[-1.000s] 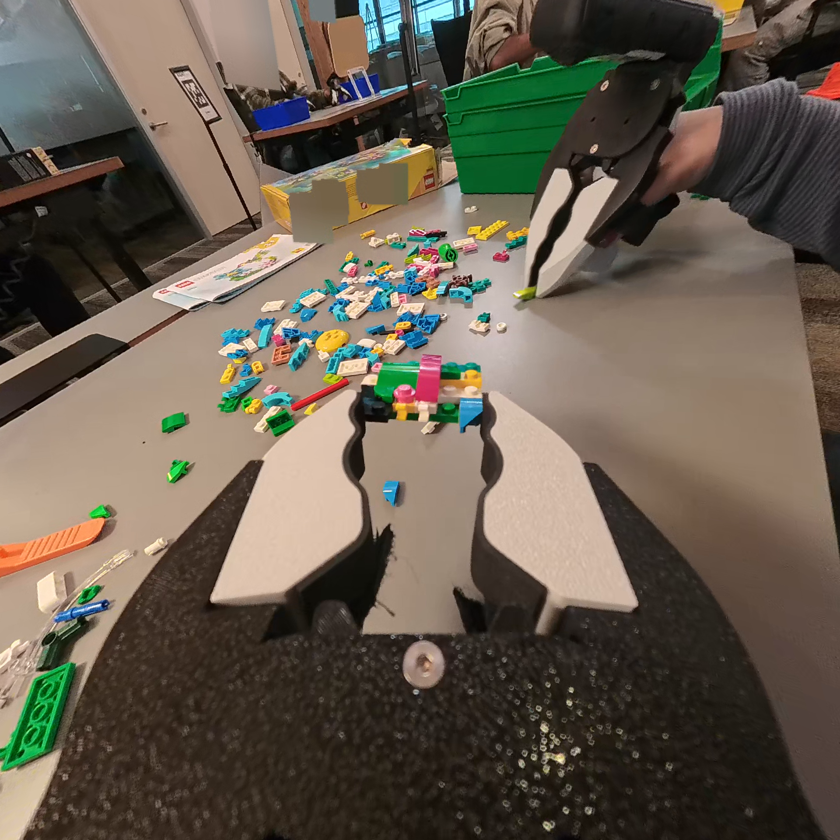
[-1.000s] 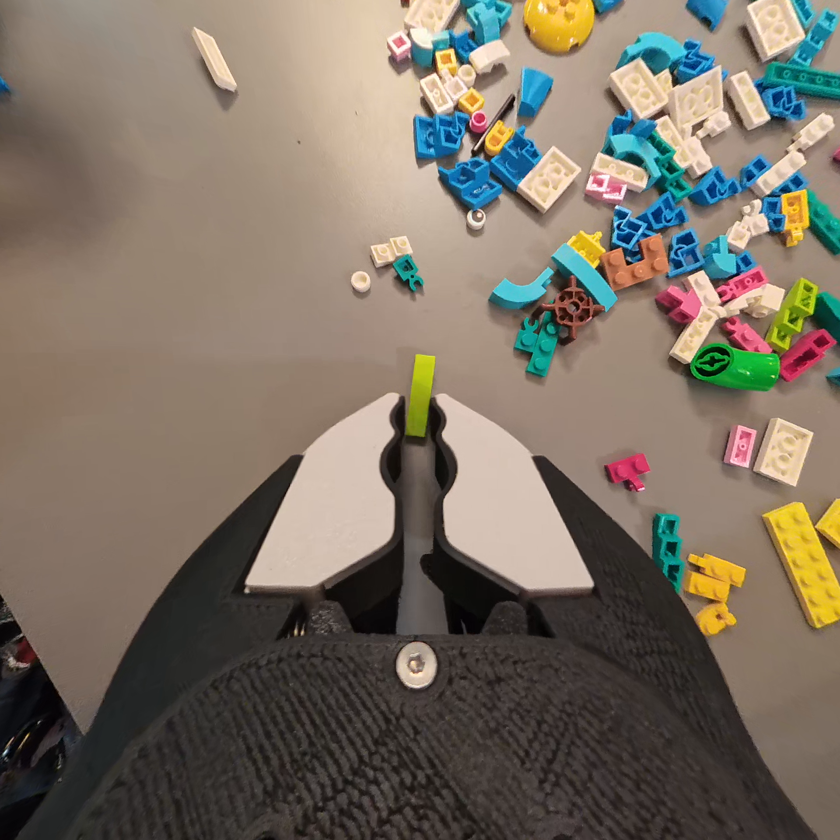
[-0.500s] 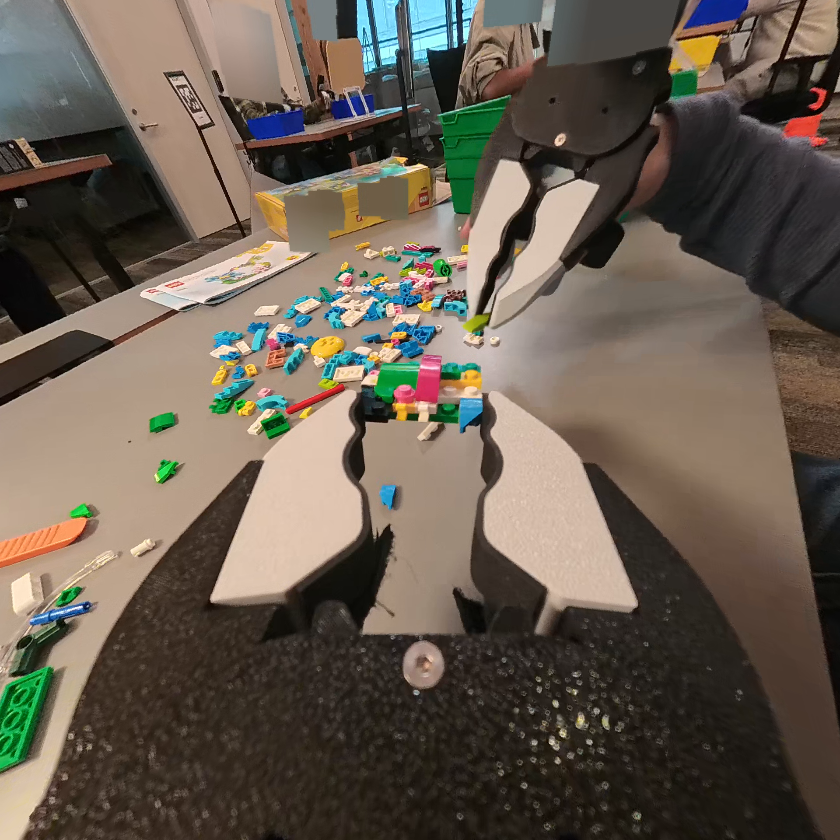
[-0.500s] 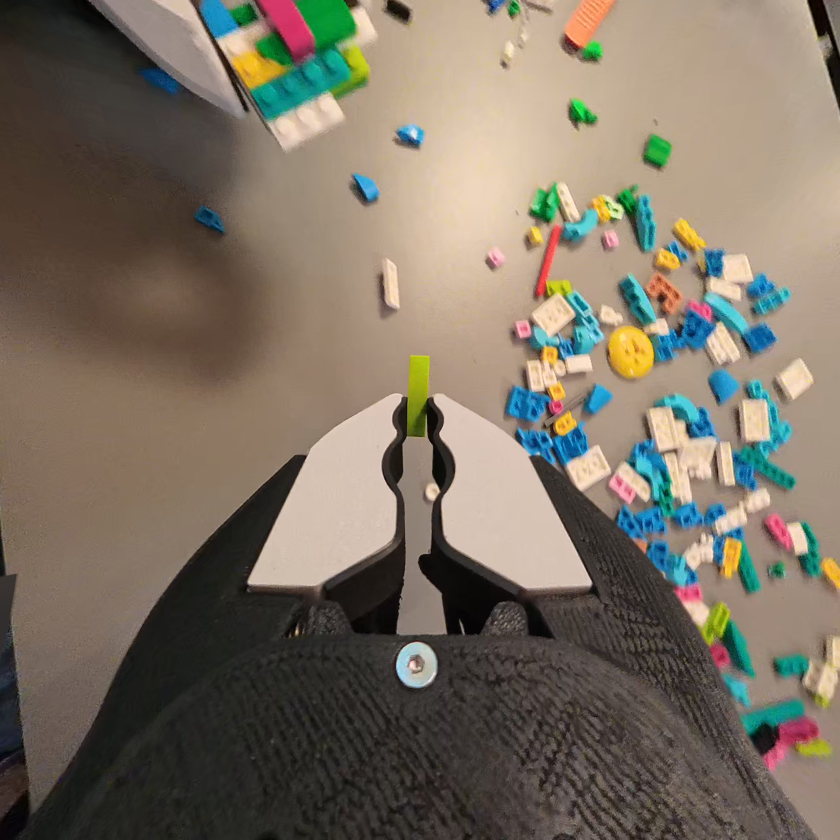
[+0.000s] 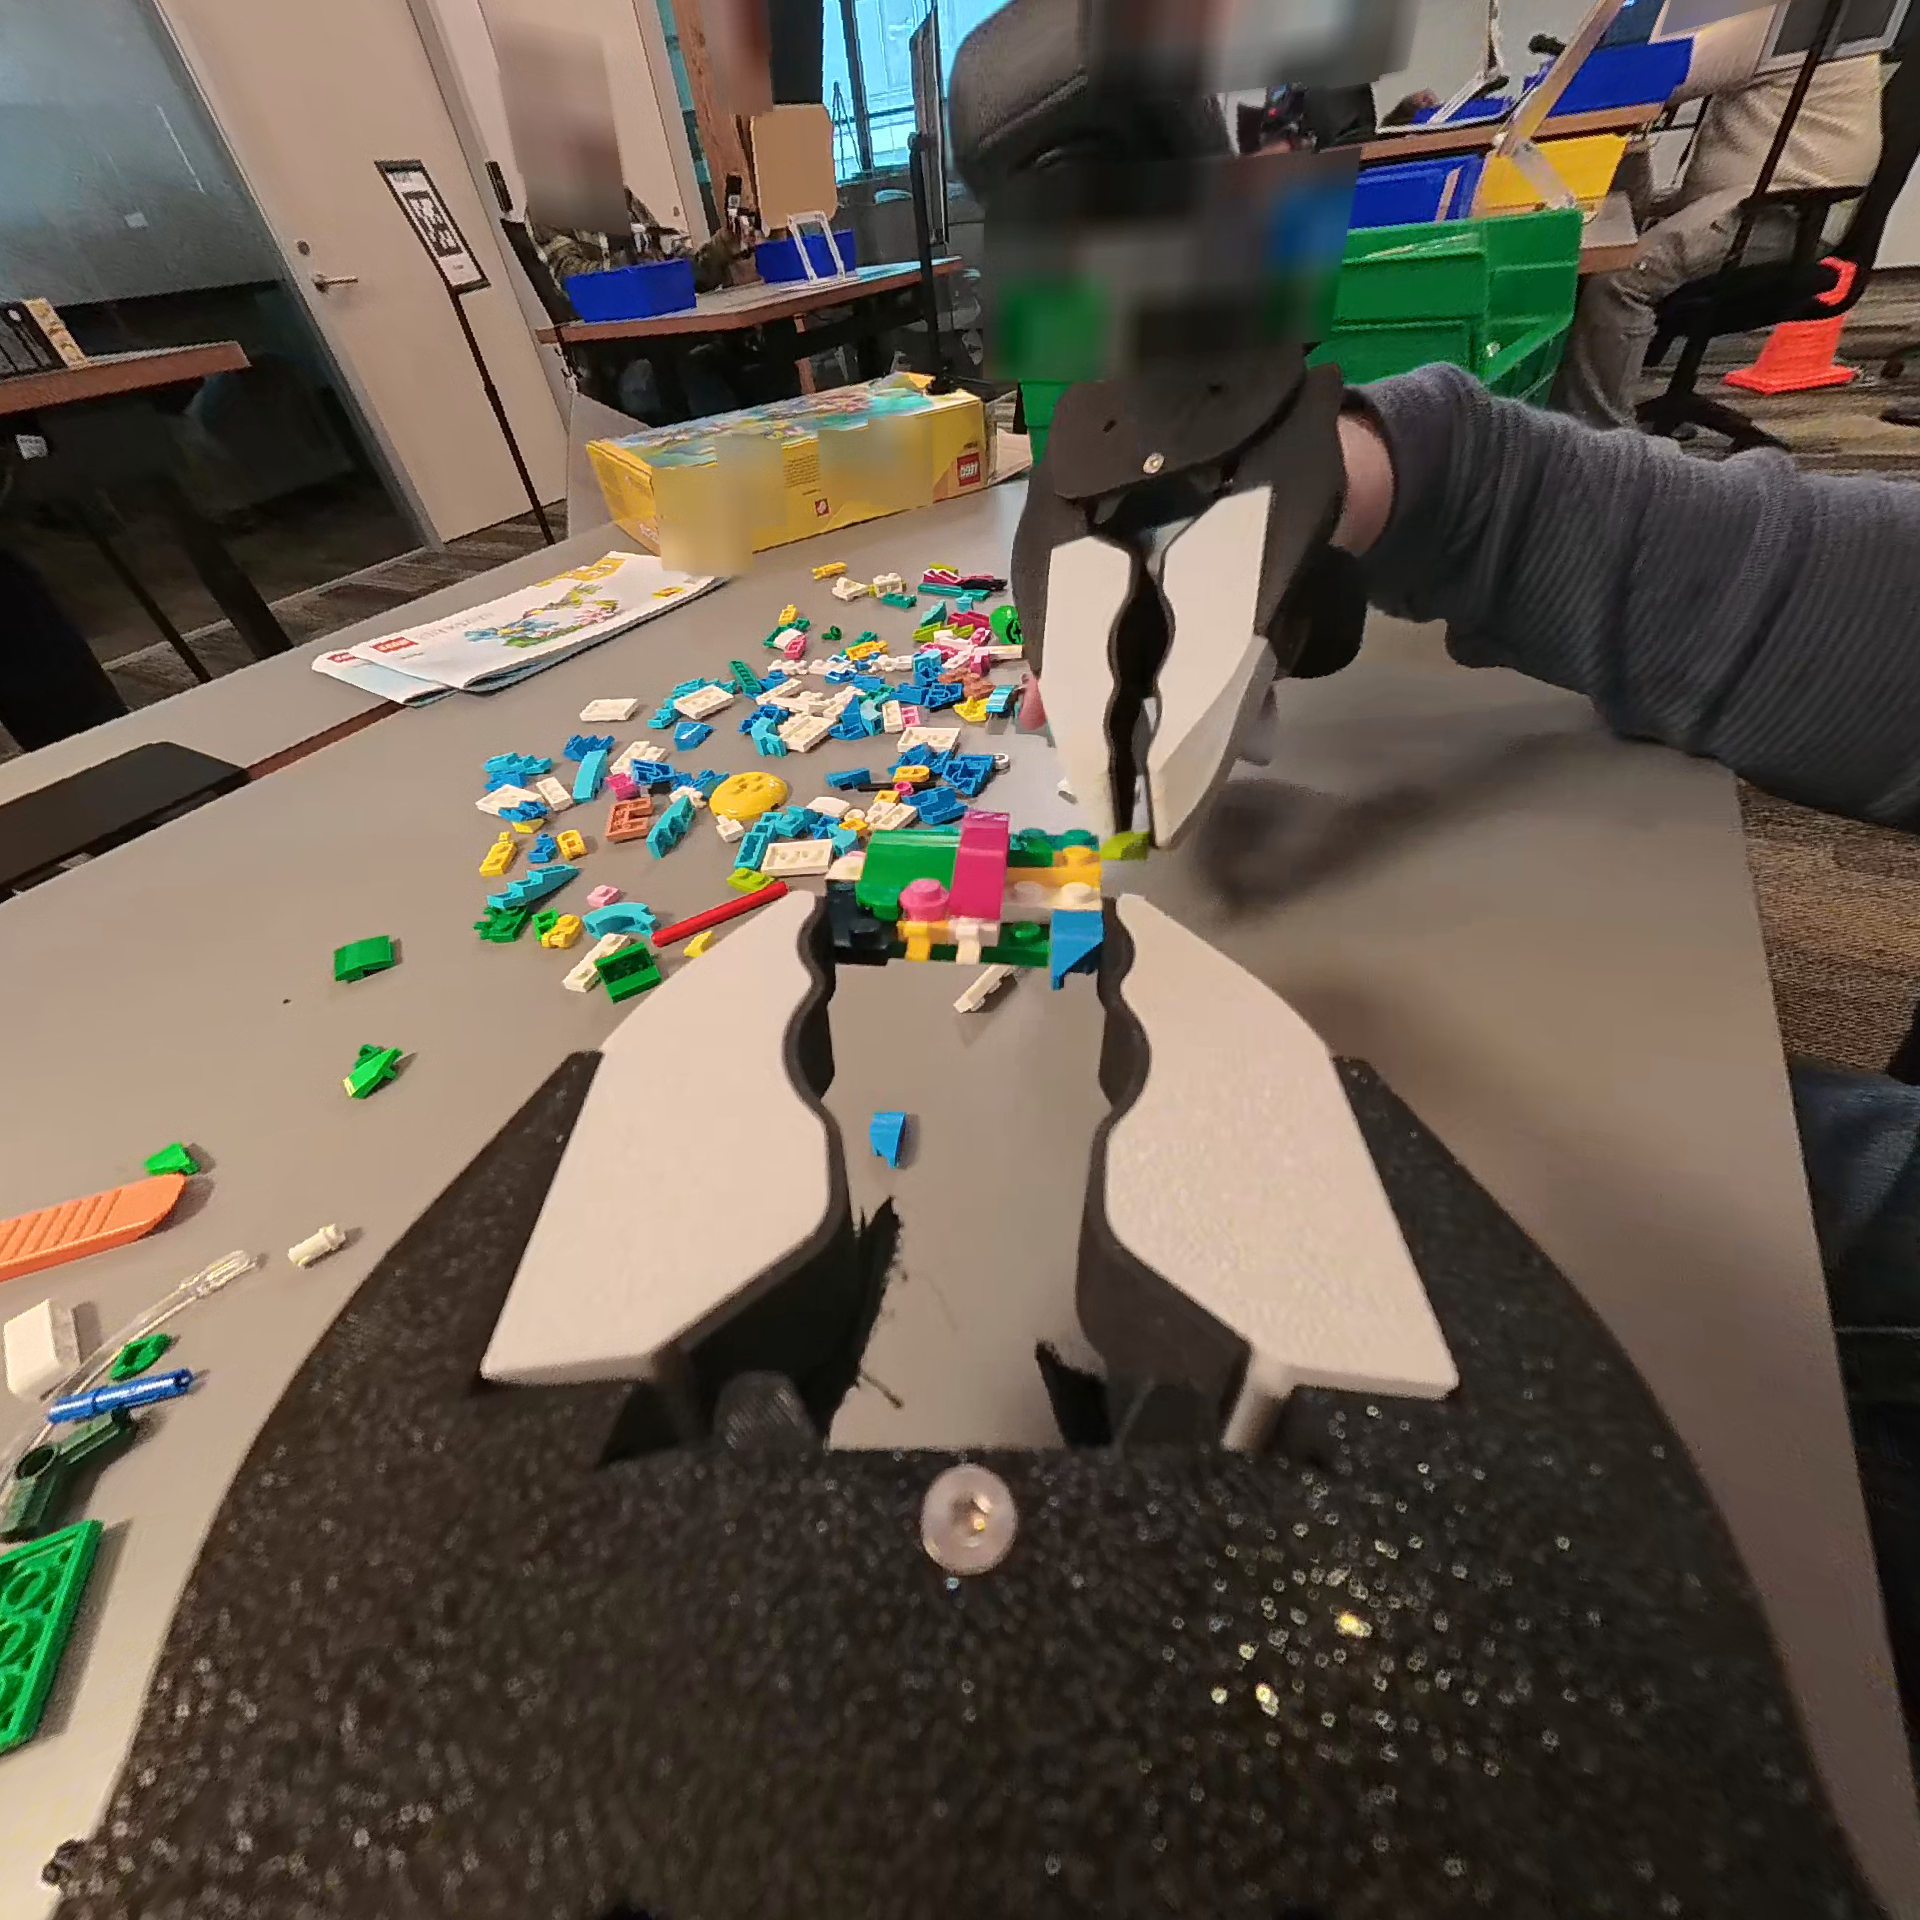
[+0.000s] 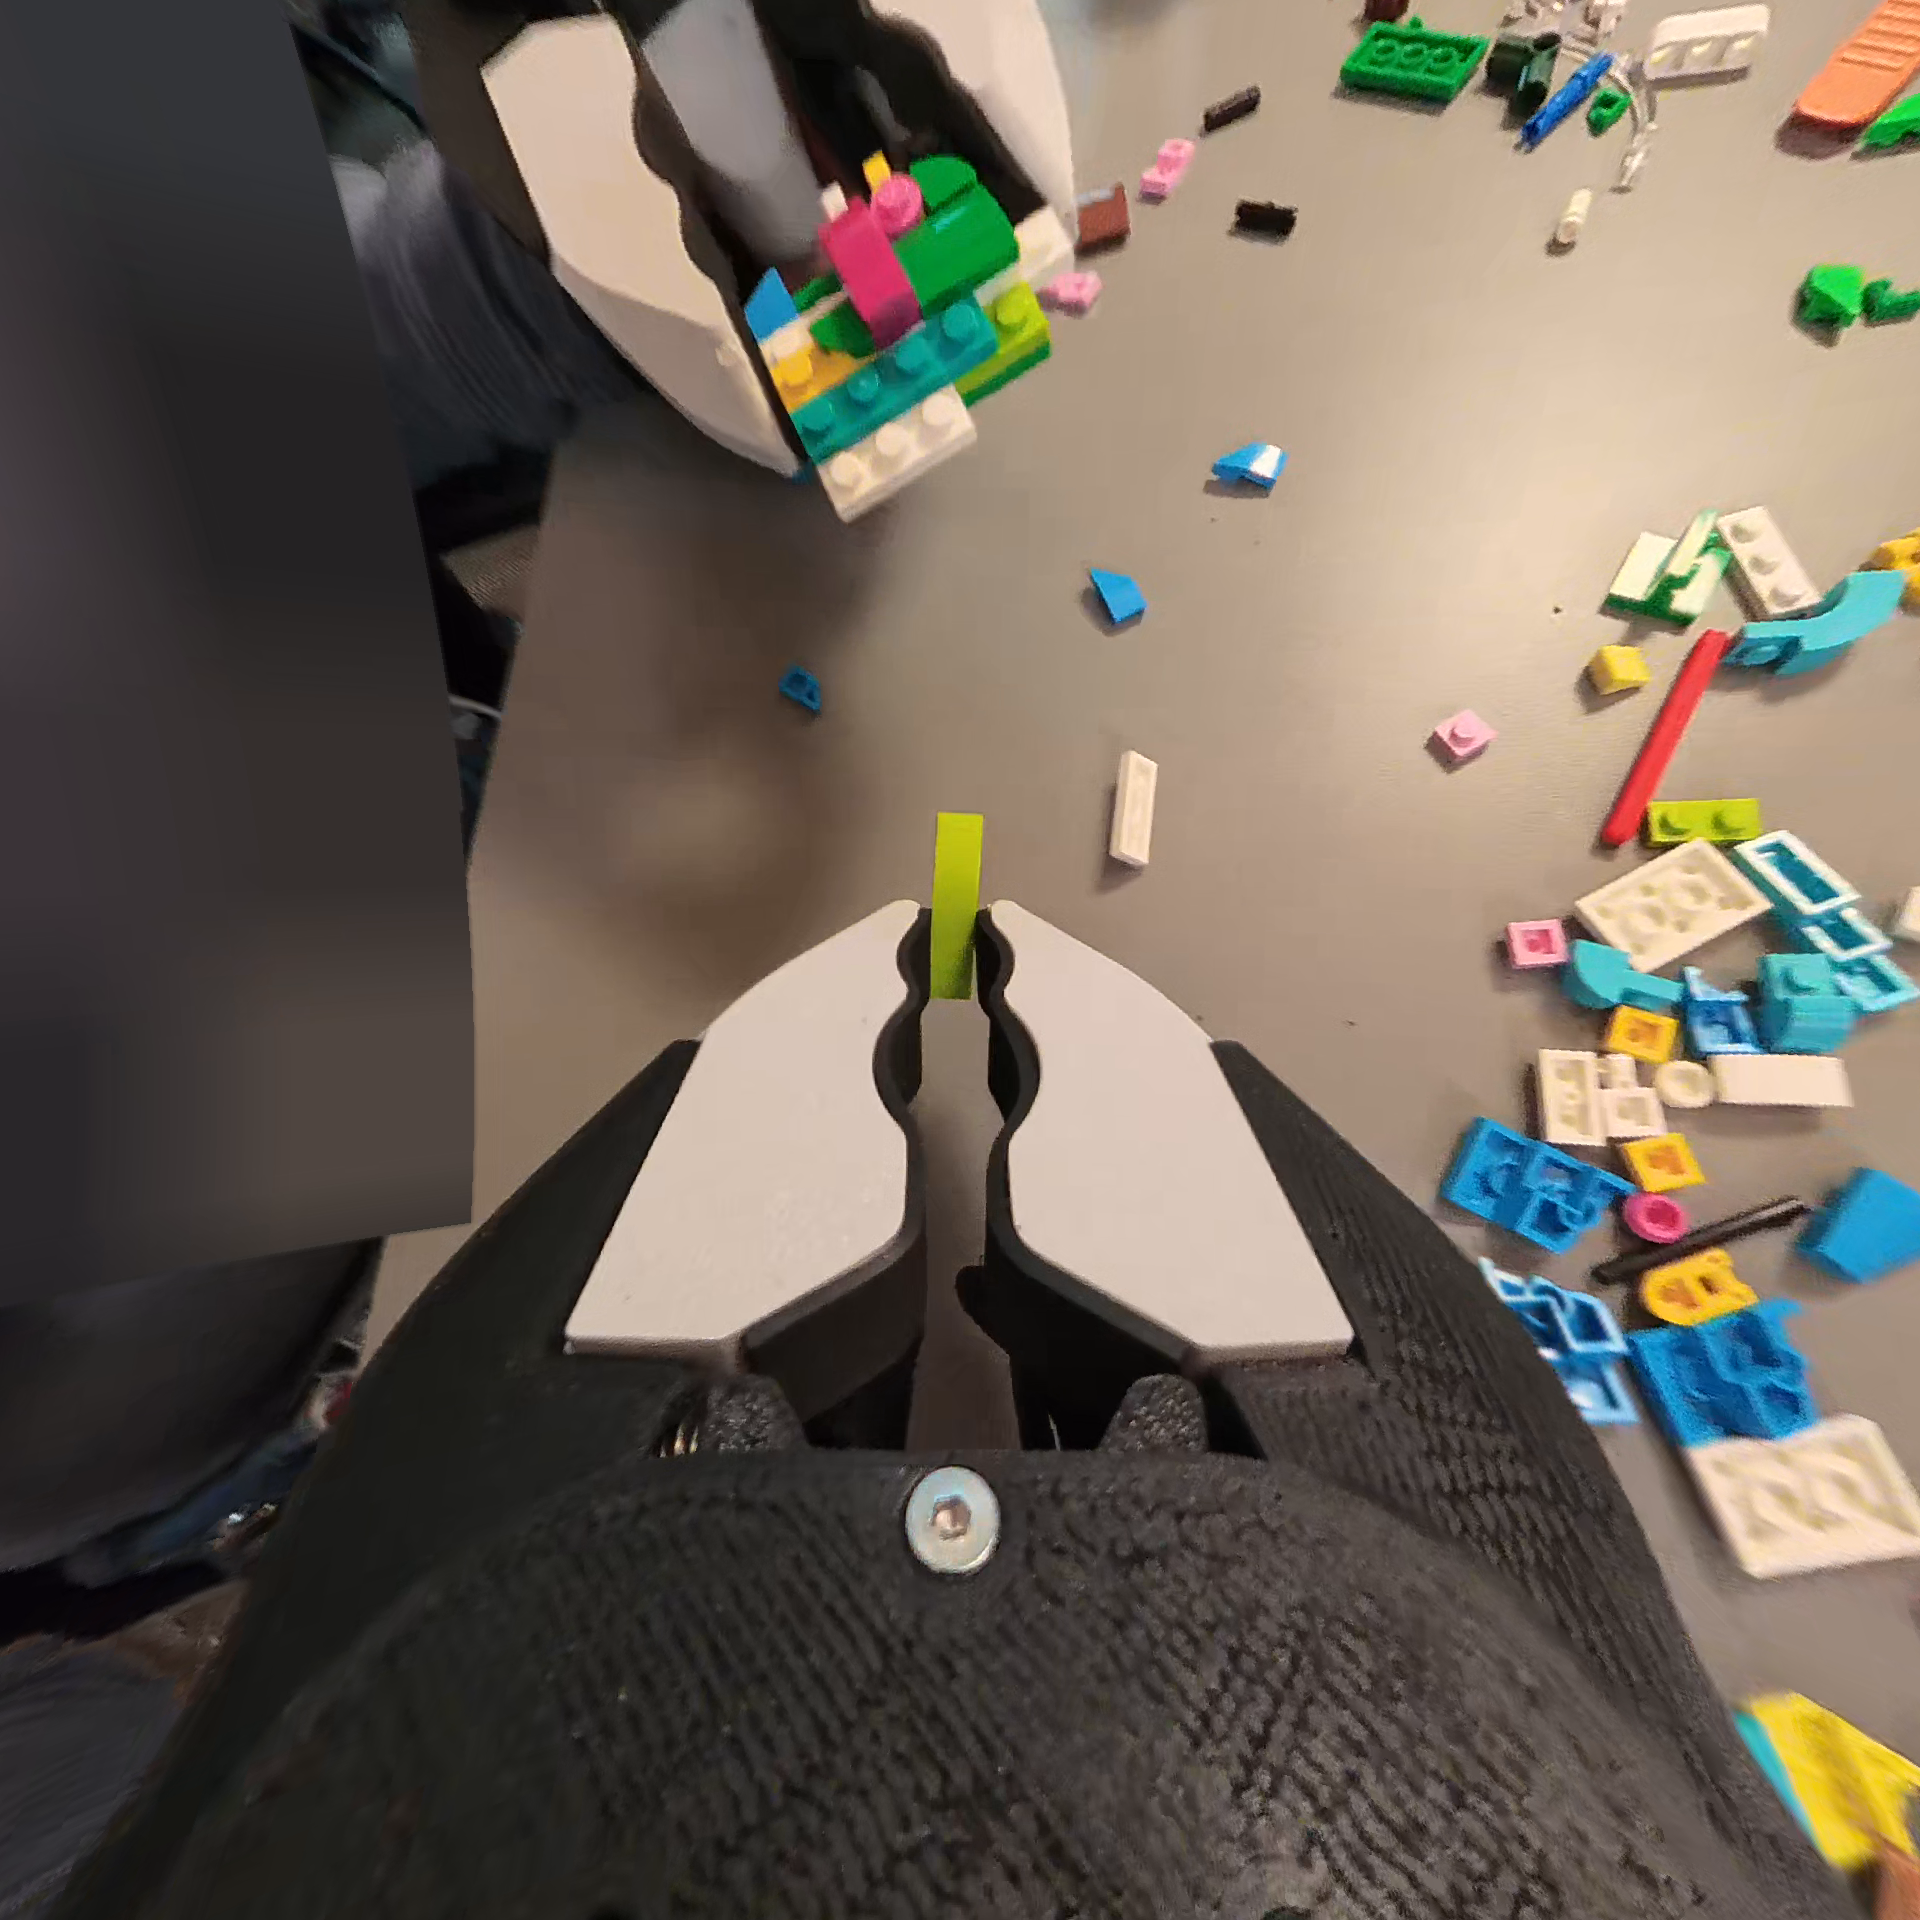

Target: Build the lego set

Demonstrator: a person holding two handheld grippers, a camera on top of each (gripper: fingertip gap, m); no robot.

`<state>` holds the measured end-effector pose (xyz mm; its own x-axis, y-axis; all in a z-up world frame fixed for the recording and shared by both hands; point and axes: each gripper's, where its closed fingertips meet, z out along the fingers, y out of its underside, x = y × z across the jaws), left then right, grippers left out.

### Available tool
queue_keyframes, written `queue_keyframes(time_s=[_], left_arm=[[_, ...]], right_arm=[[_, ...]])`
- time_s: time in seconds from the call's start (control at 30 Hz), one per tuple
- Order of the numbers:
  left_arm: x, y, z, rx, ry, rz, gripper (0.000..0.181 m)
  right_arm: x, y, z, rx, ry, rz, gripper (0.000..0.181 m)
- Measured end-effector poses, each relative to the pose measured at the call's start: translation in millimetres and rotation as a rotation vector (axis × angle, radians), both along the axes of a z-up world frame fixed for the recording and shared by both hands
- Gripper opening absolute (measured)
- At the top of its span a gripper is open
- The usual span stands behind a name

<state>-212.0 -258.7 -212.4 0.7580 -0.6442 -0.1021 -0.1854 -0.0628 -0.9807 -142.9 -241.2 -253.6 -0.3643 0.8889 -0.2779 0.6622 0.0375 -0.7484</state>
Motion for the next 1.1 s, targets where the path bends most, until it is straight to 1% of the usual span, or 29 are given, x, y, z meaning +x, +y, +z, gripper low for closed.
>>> queue_keyframes(time_s=[0.13,0.2,0.23,0.3,0.47,0.57,0.7,0.77,0.8,1.0,1.1], left_arm=[[0,0,0,0.003,0.006,0.0,0.048],[1,0,-1,0.004,0.01,-0.001,0.048],[1,0,-1,0.003,0.013,-0.002,0.048],[2,0,-2,0.0,0.022,-0.004,0.048],[5,0,-6,-0.004,0.063,-0.003,0.049],[7,1,-10,-0.01,0.092,0.0,0.049],[8,1,-13,-0.013,0.121,0.001,0.049],[8,1,-13,-0.011,0.126,0.001,0.049],[8,1,-13,-0.009,0.125,0.001,0.048],[8,1,-12,-0.007,0.115,0.001,0.048],[8,1,-12,-0.009,0.117,0.001,0.048]], right_arm=[[0,-2,9,-0.215,0.051,-0.016,0.007],[1,0,11,-0.262,0.07,-0.027,0.007],[1,3,9,-0.243,0.065,-0.041,0.007],[2,11,0,-0.135,0.03,-0.078,0.007],[14,22,-25,0.174,-0.148,-0.115,0.007],[19,23,-32,0.263,-0.214,-0.117,0.007],[19,24,-35,0.305,-0.239,-0.124,0.008],[21,24,-35,0.308,-0.245,-0.127,0.02],[23,25,-35,0.304,-0.247,-0.131,0.022],[34,20,-34,0.216,-0.263,-0.118,0.022],[28,1,-33,0.169,-0.249,-0.04,0.022]])
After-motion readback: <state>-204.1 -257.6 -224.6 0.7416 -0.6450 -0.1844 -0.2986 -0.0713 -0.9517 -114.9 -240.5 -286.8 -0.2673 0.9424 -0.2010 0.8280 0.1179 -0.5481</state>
